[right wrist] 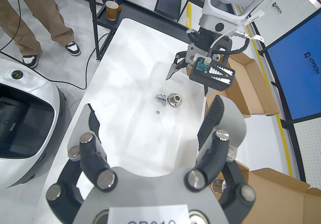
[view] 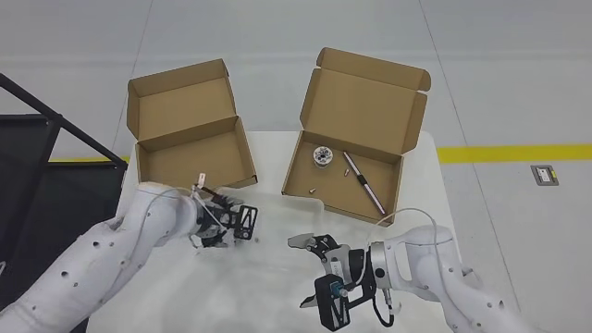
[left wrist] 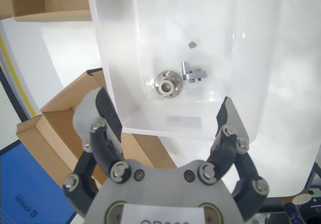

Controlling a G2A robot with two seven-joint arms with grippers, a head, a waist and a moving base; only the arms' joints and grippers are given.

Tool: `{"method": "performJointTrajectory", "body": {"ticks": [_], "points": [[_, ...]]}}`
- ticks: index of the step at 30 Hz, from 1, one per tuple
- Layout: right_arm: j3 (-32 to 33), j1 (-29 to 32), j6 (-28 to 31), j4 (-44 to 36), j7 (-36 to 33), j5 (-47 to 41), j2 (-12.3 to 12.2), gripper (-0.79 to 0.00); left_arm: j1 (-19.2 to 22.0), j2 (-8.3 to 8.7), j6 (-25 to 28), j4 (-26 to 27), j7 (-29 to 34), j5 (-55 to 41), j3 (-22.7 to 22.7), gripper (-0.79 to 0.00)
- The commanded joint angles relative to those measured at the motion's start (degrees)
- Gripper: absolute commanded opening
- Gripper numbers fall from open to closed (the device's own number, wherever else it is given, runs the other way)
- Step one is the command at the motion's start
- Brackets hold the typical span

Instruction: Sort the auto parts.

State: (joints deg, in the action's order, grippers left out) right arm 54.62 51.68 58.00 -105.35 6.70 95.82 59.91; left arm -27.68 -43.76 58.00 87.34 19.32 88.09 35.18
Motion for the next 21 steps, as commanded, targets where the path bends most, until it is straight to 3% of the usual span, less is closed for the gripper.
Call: {"method": "performJointTrajectory", "body": {"ticks": [1, 5, 6, 7, 8, 12, 15, 18, 21], "points": [[0.0, 0.0, 0.0, 0.0, 0.0, 0.0, 0.0, 0.0, 2.2, -0.12, 0.0, -0.85, 0.71, -0.88, -3.0, -0.099], [0.0, 0.0, 0.0, 0.0, 0.0, 0.0, 0.0, 0.0, 5.98, -0.74, 0.0, -3.09, 1.87, -2.59, -8.12, -0.197], [0.0, 0.0, 0.0, 0.0, 0.0, 0.0, 0.0, 0.0, 6.86, -0.98, 0.0, -3.58, 2.47, -2.42, -9.49, -0.262], [0.0, 0.0, 0.0, 0.0, 0.0, 0.0, 0.0, 0.0, 7.67, -1.25, 0.0, -4.25, 2.76, -2.58, -10.62, -0.388], [0.0, 0.0, 0.0, 0.0, 0.0, 0.0, 0.0, 0.0, 8.42, -1.54, 0.0, -4.92, 2.85, -2.89, -11.6, -0.409], [0.0, 0.0, 0.0, 0.0, 0.0, 0.0, 0.0, 0.0, 10.74, -2.77, 0.0, -7.61, 2.72, -3.41, -14.73, -0.308], [0.0, 0.0, 0.0, 0.0, 0.0, 0.0, 0.0, 0.0, 11.87, -3.84, 0.0, -9.81, 1.63, -4.0, -16.31, -0.163], [0.0, 0.0, 0.0, 0.0, 0.0, 0.0, 0.0, 0.0, 12.78, -5.0, 0.0, -11.94, 1.33, -2.96, -17.95, -0.175], [0.0, 0.0, 0.0, 0.0, 0.0, 0.0, 0.0, 0.0, 13.28, -6.45, 0.0, -14.48, 0.78, -2.34, -18.48, -0.111]]}}
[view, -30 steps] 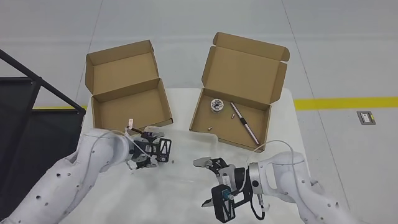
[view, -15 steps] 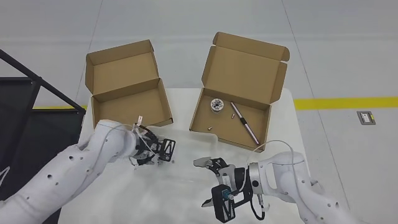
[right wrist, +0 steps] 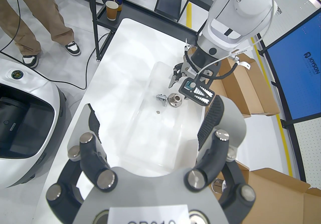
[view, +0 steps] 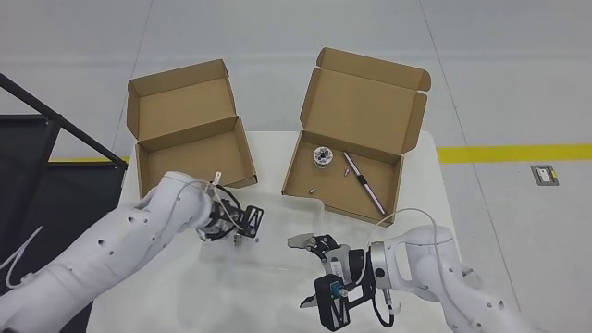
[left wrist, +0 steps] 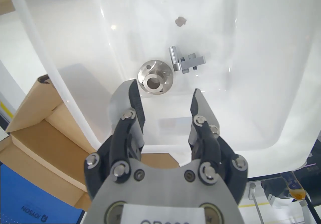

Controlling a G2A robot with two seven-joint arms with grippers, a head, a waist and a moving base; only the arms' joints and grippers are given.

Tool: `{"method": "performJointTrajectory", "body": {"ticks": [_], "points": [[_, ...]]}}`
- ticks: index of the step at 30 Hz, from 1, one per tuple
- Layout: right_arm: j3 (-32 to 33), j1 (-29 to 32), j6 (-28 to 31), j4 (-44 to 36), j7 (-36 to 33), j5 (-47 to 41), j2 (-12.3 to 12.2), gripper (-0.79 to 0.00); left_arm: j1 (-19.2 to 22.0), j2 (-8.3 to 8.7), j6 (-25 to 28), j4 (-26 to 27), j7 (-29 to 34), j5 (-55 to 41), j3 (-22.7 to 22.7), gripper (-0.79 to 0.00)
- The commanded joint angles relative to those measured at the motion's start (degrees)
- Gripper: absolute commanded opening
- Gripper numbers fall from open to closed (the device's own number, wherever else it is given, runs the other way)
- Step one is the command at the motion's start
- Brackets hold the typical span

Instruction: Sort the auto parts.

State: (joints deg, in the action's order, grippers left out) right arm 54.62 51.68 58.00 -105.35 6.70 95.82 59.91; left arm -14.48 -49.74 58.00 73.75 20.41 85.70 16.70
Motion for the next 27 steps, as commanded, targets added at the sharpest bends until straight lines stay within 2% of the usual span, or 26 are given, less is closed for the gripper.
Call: {"method": "performJointTrajectory", "body": {"ticks": [1, 2, 6, 12, 14, 20, 24, 27], "points": [[0.0, 0.0, 0.0, 0.0, 0.0, 0.0, 0.0, 0.0, 0.06, -1.0, 0.0, -1.6, -0.7, 0.25, -0.13, -0.154], [0.0, 0.0, 0.0, 0.0, 0.0, 0.0, 0.0, 0.0, 0.15, -1.51, 0.0, -2.41, -1.0, 0.59, -0.13, -0.194], [0.0, 0.0, 0.0, 0.0, 0.0, 0.0, 0.0, 0.0, 0.03, -3.68, 0.0, -5.3, -1.77, 2.47, 0.2, -0.203], [0.0, 0.0, 0.0, 0.0, 0.0, 0.0, 0.0, 0.0, 0.16, -6.57, 0.0, -9.59, -3.01, 5.38, 0.24, -0.277], [0.0, 0.0, 0.0, 0.0, 0.0, 0.0, 0.0, 0.0, 0.37, -7.36, 0.0, -10.81, -3.29, 6.45, -0.19, -0.348], [0.0, 0.0, 0.0, 0.0, 0.0, 0.0, 0.0, 0.0, 1.23, -9.21, 0.0, -14.56, -5.13, 7.65, -1.43, -0.274], [0.0, 0.0, 0.0, 0.0, 0.0, 0.0, 0.0, 0.0, 2.04, -10.29, 0.0, -16.68, -6.39, 7.9, -2.42, -0.323], [0.0, 0.0, 0.0, 0.0, 0.0, 0.0, 0.0, 0.0, 2.61, -11.01, 0.0, -17.98, -7.69, 7.86, -3.41, -0.397]]}}
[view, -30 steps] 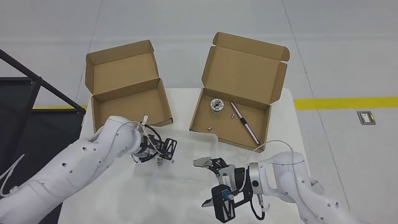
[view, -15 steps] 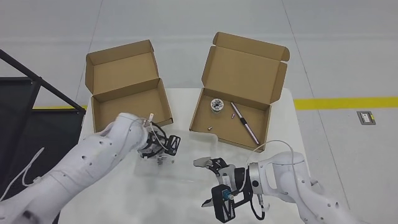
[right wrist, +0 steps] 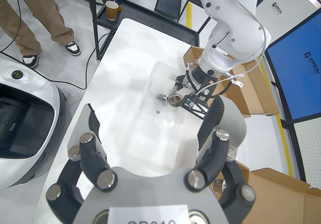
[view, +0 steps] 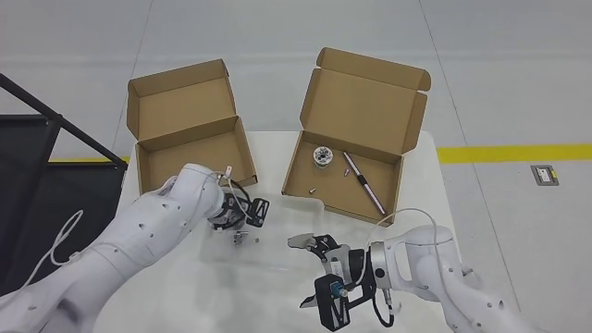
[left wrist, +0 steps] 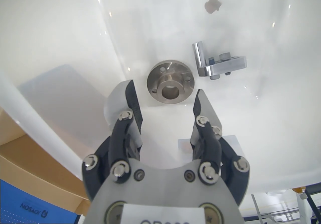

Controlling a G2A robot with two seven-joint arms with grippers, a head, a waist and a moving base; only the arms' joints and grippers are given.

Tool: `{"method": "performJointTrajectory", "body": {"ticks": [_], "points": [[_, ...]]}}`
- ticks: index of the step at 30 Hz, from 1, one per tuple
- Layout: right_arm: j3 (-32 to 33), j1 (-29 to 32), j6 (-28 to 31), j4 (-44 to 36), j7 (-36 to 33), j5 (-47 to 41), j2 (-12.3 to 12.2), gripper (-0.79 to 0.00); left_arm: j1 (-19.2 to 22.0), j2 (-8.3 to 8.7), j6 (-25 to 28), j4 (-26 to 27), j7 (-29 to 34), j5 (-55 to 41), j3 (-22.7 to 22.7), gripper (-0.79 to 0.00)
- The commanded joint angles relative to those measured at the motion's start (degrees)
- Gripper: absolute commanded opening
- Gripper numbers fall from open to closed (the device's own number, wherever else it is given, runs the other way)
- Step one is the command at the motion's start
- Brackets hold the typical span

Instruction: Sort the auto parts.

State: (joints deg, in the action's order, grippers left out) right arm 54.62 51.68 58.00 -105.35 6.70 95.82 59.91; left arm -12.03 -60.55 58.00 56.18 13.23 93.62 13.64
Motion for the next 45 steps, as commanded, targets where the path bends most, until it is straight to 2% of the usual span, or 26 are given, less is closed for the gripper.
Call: {"method": "performJointTrajectory", "body": {"ticks": [1, 6, 9, 14, 16, 19, 21, 25, 29, 33, 36, 40, 45], "points": [[0.0, 0.0, 0.0, 0.0, 0.0, 0.0, 0.0, 0.0, 0.4, -0.41, 0.0, -0.86, -0.87, 0.05, -0.75, -0.406], [0.0, 0.0, 0.0, 0.0, 0.0, 0.0, 0.0, 0.0, 1.52, -1.39, 0.0, -2.68, -3.05, 0.41, -2.93, -0.443], [0.0, 0.0, 0.0, 0.0, 0.0, 0.0, 0.0, 0.0, 2.01, -1.9, 0.0, -3.66, -4.16, 0.6, -3.85, -0.437], [0.0, 0.0, 0.0, 0.0, 0.0, 0.0, 0.0, 0.0, 1.7, -2.7, 0.0, -4.82, -4.99, 1.84, -3.9, -0.465], [0.0, 0.0, 0.0, 0.0, 0.0, 0.0, 0.0, 0.0, 1.65, -2.97, 0.0, -5.28, -5.45, 2.26, -3.9, -0.499], [0.0, 0.0, 0.0, 0.0, 0.0, 0.0, 0.0, 0.0, 1.61, -3.32, 0.0, -5.86, -6.2, 2.9, -3.9, -0.616], [0.0, 0.0, 0.0, 0.0, 0.0, 0.0, 0.0, 0.0, 1.69, -3.49, 0.0, -6.27, -6.72, 3.4, -3.9, -0.785], [0.0, 0.0, 0.0, 0.0, 0.0, 0.0, 0.0, 0.0, 2.28, -3.44, 0.0, -6.6, -7.9, 3.91, -3.9, -0.785], [0.0, 0.0, 0.0, 0.0, 0.0, 0.0, 0.0, 0.0, 3.1, -2.71, 0.0, -6.04, -9.55, 3.44, -3.9, -0.785], [0.0, 0.0, 0.0, 0.0, 0.0, 0.0, 0.0, 0.0, 4.36, -0.95, 0.0, -3.24, -11.74, 2.25, -3.9, -0.785], [0.0, 0.0, 0.0, 0.0, 0.0, 0.0, 0.0, 0.0, 5.41, 1.3, 0.0, 0.02, -14.8, -0.29, -3.9, -0.785], [0.0, 0.0, 0.0, 0.0, 0.0, 0.0, 0.0, 0.0, 6.62, 5.39, 0.0, 4.97, -19.22, -3.12, -3.87, -0.785], [0.0, 0.0, 0.0, 0.0, 0.0, 0.0, 0.0, 0.0, 7.77, 11.42, 0.0, 12.24, -22.24, -6.43, -2.1, -0.785]]}}
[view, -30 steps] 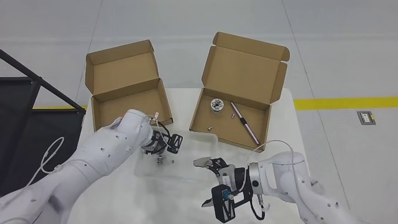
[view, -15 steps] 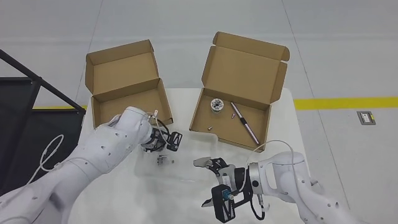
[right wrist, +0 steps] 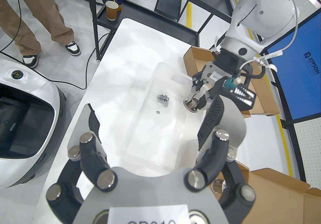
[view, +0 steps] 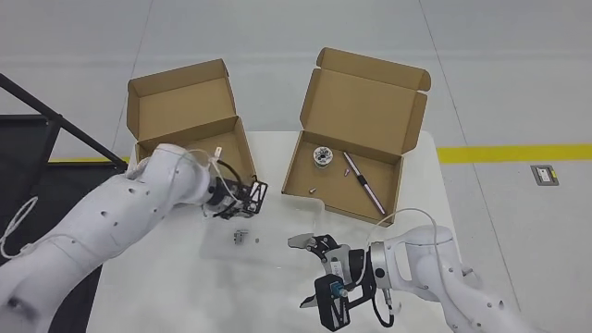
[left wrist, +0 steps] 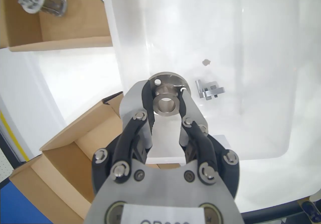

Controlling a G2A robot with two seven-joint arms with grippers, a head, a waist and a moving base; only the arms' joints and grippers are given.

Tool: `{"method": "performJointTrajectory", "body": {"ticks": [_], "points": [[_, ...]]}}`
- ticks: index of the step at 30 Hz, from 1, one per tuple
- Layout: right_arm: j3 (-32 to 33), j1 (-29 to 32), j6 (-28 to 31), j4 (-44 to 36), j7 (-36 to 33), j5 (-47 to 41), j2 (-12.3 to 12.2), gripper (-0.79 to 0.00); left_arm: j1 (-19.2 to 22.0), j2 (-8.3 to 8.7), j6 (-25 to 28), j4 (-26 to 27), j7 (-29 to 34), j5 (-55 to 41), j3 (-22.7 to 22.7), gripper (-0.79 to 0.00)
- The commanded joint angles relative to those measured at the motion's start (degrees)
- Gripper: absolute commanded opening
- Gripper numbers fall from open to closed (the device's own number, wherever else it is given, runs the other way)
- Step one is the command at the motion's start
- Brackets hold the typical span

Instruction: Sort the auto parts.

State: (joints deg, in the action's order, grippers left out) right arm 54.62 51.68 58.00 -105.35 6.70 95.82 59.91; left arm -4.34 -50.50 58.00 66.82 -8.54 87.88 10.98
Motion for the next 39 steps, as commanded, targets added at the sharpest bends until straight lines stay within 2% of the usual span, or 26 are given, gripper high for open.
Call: {"method": "performJointTrajectory", "body": {"ticks": [1, 4, 8, 11, 12, 22, 24, 26, 29, 33, 39], "points": [[0.0, 0.0, 0.0, 0.0, 0.0, 0.0, 0.0, 0.0, 0.09, 2.67, 0.0, 2.9, -0.76, -1.37, 1.31, -0.785], [0.0, 0.0, 0.0, 0.0, 0.0, 0.0, 0.0, 0.0, -0.47, 6.58, 0.0, 6.5, -1.67, -3.77, 4.6, -0.785], [0.0, 0.0, 0.0, 0.0, 0.0, 0.0, 0.0, 0.0, -3.05, 11.51, -0.97, 9.36, -1.4, -6.81, 11.28, -0.785], [0.0, 0.0, 0.0, 0.0, 0.0, 0.0, 0.0, 0.0, -6.55, 14.69, -3.46, 9.98, -0.69, -10.21, 16.2, -0.785], [0.0, 0.0, 0.0, 0.0, 0.0, 0.0, 0.0, 0.0, -6.87, 15.02, -3.45, 10.05, -0.57, -10.48, 16.7, -0.785], [0.0, 0.0, 0.0, 0.0, 0.0, 0.0, 0.0, 0.0, -6.87, 15.02, -3.45, 10.05, -0.57, -10.48, 16.7, -0.785], [0.0, 0.0, 0.0, 0.0, 0.0, 0.0, 0.0, 0.0, -8.8, 15.27, -4.9, 10.81, -0.52, -11.12, 16.95, -0.785], [0.0, 0.0, 0.0, 0.0, 0.0, 0.0, 0.0, 0.0, -10.41, 15.53, -7.76, 9.4, 2.39, -11.92, 18.09, -0.785], [0.0, 0.0, 0.0, 0.0, 0.0, 0.0, 0.0, 0.0, -11.11, 15.0, -8.19, 5.75, 6.13, -15.46, 19.4, -0.785], [0.0, 0.0, 0.0, 0.0, 0.0, 0.0, 0.0, 0.0, -9.81, 12.63, -7.46, -0.88, 10.78, -17.39, 19.27, -0.785], [0.0, 0.0, 0.0, 0.0, 0.0, 0.0, 0.0, 0.0, -6.55, 6.54, -8.53, -11.45, 15.27, -14.99, 16.2, -0.785]]}}
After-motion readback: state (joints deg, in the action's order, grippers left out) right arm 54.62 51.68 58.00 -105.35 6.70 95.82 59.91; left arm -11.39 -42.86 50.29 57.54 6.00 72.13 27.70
